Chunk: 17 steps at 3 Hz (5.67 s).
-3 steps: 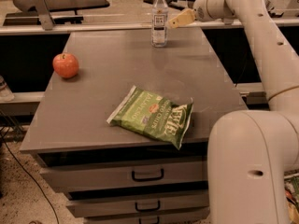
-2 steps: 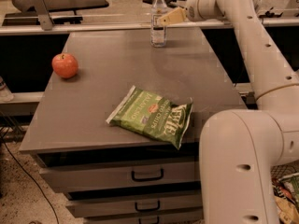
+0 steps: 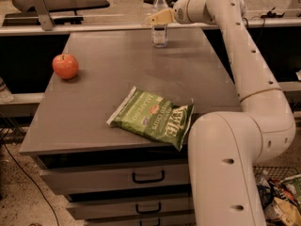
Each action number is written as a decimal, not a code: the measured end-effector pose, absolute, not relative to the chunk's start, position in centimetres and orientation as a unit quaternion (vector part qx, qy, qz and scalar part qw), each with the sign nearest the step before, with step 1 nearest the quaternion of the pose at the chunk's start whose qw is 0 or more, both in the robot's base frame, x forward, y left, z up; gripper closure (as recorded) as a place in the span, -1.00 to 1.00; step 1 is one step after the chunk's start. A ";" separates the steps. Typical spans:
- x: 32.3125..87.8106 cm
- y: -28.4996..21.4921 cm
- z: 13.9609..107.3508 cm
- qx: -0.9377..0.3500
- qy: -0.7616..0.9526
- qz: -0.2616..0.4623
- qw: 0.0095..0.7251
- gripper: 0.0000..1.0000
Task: Move blue plastic bottle near green jalapeno chip bag
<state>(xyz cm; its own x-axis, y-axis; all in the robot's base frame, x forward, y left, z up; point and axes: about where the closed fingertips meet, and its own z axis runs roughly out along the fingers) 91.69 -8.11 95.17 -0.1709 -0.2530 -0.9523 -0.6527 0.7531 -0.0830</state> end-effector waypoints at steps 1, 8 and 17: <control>91.8 -6.4 94.5 -0.310 0.744 0.192 0.559 -0.68; 84.6 -10.5 100.1 -0.383 0.711 0.168 0.566 1.00; 66.7 -4.9 101.4 -0.432 0.646 0.210 0.593 1.00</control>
Offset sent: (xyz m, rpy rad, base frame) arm 0.0210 -0.0219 0.0029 -0.0629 0.0050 -0.0567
